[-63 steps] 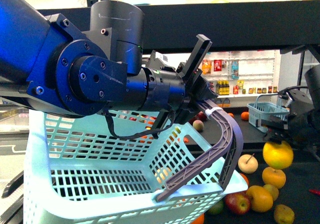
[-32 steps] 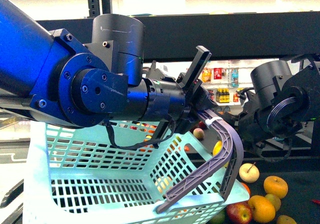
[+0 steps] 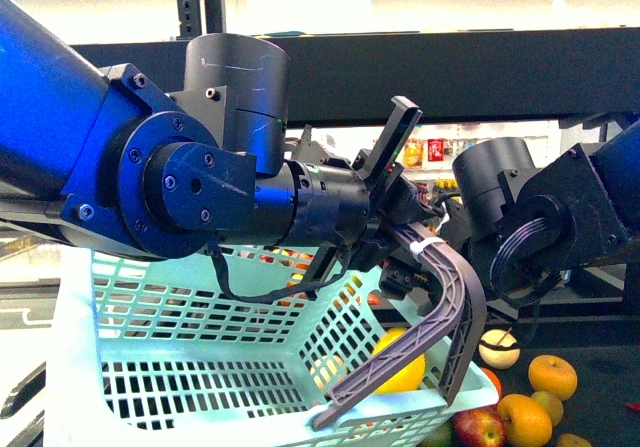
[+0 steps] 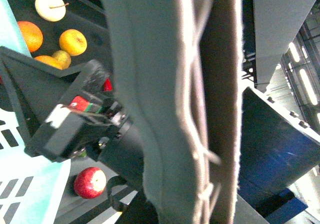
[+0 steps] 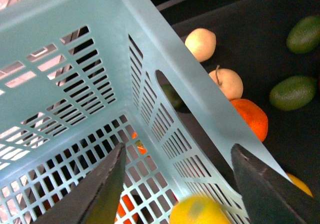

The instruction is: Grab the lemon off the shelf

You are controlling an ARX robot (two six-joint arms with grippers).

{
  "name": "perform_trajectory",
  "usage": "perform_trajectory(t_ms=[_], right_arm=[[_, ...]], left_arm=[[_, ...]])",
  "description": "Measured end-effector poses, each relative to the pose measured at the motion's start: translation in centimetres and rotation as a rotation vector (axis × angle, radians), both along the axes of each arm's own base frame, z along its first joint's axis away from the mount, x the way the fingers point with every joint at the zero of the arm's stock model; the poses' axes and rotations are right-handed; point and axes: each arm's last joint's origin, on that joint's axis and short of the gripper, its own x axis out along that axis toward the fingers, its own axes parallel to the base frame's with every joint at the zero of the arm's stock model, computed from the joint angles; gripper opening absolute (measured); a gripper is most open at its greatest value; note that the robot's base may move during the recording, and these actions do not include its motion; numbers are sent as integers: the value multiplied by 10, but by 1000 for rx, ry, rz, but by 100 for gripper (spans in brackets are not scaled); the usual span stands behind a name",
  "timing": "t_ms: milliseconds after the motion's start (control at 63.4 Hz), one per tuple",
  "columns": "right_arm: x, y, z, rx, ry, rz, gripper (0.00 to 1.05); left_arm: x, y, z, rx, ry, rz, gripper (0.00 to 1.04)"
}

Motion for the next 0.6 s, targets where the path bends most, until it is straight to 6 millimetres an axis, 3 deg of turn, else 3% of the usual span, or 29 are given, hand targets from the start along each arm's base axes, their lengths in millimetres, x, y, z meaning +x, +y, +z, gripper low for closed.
perform_trajectory(t_ms=[110,205,347,442,505,600], right_arm=[[-2,-18,11,9,-54,-43,88],[-6,-45,24,17,-121,-95,102],[-15,-95,30,-4,-204,-166,102],[-22,-129,16,-45,-220,-196,102],[-26,-150,-7,-98,-203,-202,102],[-31,-165,-44,-176,-162,-182,102]], left_arm=[[0,0,0,-2,3,-2,8],[0,0,0,-2,3,0,8],[0,0,0,-2,3,3,8],[0,0,0,-2,3,0,8],[0,0,0,-2,3,0,8],[0,0,0,-2,3,0,8]])
